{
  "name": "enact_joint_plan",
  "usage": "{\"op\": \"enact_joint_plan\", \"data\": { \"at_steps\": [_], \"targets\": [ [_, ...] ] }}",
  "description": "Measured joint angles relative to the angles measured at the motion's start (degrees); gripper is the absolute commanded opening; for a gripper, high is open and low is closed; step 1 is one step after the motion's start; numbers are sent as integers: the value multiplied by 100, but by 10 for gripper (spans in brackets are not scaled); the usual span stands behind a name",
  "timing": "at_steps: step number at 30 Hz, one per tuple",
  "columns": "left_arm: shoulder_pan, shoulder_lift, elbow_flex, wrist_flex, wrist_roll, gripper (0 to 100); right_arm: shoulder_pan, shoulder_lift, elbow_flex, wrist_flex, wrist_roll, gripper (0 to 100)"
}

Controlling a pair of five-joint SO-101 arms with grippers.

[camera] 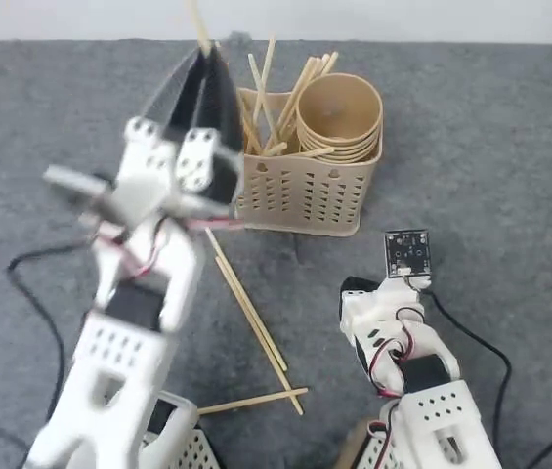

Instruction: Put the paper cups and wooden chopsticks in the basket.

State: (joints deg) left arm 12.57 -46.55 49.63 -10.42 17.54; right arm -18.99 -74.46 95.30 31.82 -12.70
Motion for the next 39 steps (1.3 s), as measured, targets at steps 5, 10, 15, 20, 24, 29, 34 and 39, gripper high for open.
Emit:
{"op": "enact_joint_plan", "data": {
  "at_steps": [5,10,15,20,24,29,34,39],
  "targets": [
    [9,1556,-167,-905,-18,12,176,0,0,-220,62,8],
    [-88,2435,-167,-1081,18,13,281,0,0,-369,167,8],
    [-158,2673,-167,-1081,18,81,316,0,0,-413,167,8],
    [-334,2673,-167,-1081,484,202,325,0,0,-413,167,8],
    [-396,2673,-167,-967,712,194,325,0,0,-413,167,8],
    [-404,2268,-167,-466,738,194,325,0,0,-413,167,8],
    [-404,993,-167,554,774,194,325,0,0,-413,176,8],
    [-404,-703,-167,2110,791,194,325,0,0,-413,176,8]
  ]
}}
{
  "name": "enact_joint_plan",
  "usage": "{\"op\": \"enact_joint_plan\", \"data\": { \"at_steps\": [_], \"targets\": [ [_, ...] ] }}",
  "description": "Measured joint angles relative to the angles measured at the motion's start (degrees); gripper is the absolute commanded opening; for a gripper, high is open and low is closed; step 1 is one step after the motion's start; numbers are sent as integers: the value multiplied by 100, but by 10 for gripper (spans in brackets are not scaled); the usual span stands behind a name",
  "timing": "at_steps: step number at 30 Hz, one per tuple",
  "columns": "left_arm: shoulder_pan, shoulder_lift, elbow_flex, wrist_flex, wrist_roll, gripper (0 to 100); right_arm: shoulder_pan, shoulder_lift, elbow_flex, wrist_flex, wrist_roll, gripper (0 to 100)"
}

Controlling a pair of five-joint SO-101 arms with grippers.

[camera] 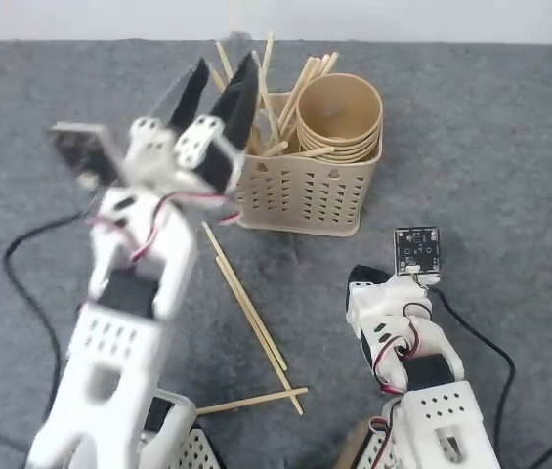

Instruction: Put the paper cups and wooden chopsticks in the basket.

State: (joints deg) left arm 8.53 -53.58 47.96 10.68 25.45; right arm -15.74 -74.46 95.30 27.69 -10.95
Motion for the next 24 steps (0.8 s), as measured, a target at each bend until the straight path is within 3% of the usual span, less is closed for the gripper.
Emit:
{"op": "enact_joint_plan", "data": {
  "at_steps": [5,11,16,24],
  "targets": [
    [-62,-1468,0,1477,0,195,0,0,0,0,0,8],
    [-1319,-2136,-176,2629,0,195,-9,0,26,0,0,8],
    [-2602,-1538,-193,3121,0,195,-9,0,35,0,0,8],
    [-2752,237,-185,4220,26,195,-9,0,35,0,0,8]
  ]
}}
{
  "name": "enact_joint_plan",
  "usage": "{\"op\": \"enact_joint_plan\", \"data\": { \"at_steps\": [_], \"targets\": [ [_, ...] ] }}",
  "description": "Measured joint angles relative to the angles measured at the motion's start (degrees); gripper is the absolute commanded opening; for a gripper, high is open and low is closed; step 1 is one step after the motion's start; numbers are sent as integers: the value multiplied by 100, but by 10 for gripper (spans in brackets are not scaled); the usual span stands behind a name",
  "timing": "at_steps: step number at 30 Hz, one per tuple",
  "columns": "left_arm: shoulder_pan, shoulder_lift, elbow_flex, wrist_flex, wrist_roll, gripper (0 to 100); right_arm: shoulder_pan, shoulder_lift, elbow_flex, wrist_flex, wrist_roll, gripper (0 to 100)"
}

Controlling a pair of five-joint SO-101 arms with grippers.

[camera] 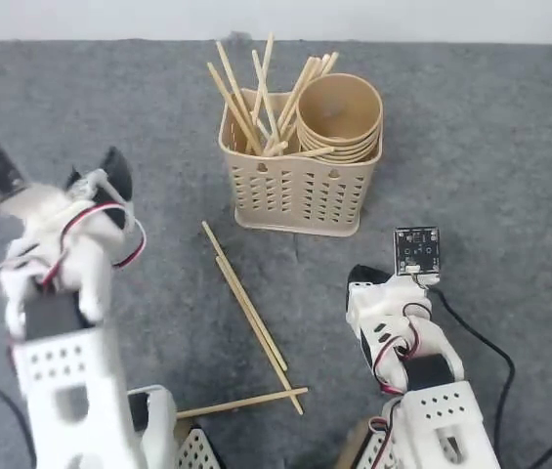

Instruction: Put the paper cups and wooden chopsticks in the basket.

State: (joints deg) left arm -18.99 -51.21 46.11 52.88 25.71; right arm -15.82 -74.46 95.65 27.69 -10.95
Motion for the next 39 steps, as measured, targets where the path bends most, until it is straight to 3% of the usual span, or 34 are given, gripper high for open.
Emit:
{"op": "enact_joint_plan", "data": {
  "at_steps": [9,13,22,27,29,32,39],
  "targets": [
    [853,2101,0,343,-26,195,0,0,0,0,0,8],
    [1292,3086,0,325,308,195,0,0,0,0,0,8],
    [1820,4853,-88,-1055,1178,195,0,0,0,0,0,8],
    [1802,5749,-791,-1037,1565,194,0,0,0,0,0,8],
    [1793,5978,-1125,-756,1582,160,0,0,0,0,0,8],
    [1802,6171,-1380,-554,1582,13,0,0,0,0,0,8],
    [1846,6180,-1451,-589,1609,12,0,0,0,0,0,8]
  ]
}}
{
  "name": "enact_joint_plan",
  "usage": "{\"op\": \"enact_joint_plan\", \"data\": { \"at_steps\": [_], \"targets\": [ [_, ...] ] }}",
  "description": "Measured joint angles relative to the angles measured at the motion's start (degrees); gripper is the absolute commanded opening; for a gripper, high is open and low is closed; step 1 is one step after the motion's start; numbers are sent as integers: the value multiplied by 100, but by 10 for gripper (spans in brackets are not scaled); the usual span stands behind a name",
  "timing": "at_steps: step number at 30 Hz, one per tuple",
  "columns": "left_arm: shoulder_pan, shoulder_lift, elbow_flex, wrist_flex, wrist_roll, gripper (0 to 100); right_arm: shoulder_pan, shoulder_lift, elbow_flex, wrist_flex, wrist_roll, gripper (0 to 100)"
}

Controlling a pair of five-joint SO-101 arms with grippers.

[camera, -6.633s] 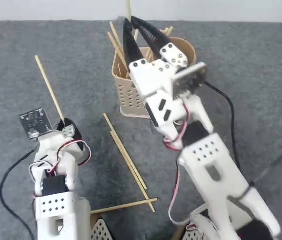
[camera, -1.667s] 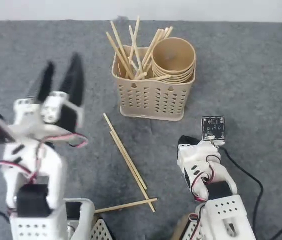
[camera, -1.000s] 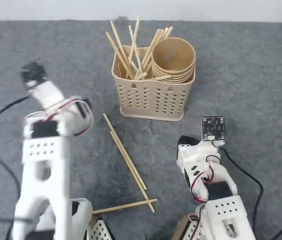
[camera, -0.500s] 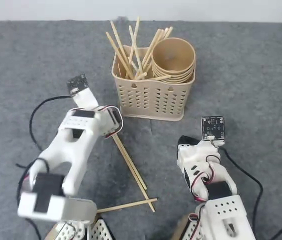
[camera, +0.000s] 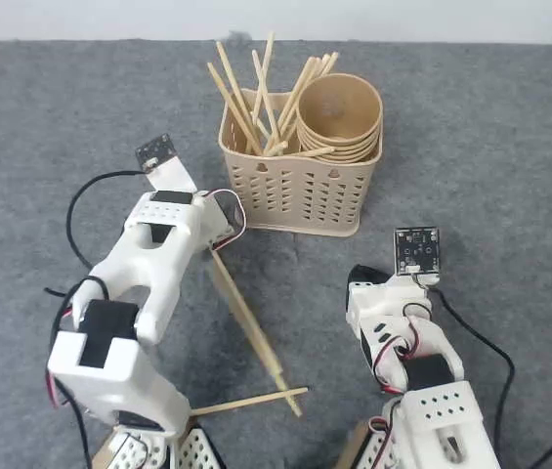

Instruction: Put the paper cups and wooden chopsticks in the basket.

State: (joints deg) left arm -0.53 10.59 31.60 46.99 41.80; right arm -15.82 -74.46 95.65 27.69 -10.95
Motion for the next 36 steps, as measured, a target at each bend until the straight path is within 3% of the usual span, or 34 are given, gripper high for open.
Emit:
{"op": "enact_joint_plan", "data": {
  "at_steps": [7,18,24,29,36],
  "targets": [
    [-18,-712,352,26,158,12,0,0,0,0,0,8],
    [-730,-3552,554,35,193,12,0,0,0,0,0,8],
    [-1231,-4976,589,-35,-404,12,0,0,0,0,0,8],
    [-1802,-6119,1257,-1073,-756,12,0,0,0,0,0,8],
    [-1952,-7596,2936,-3543,-1477,12,0,0,0,0,0,8]
  ]
}}
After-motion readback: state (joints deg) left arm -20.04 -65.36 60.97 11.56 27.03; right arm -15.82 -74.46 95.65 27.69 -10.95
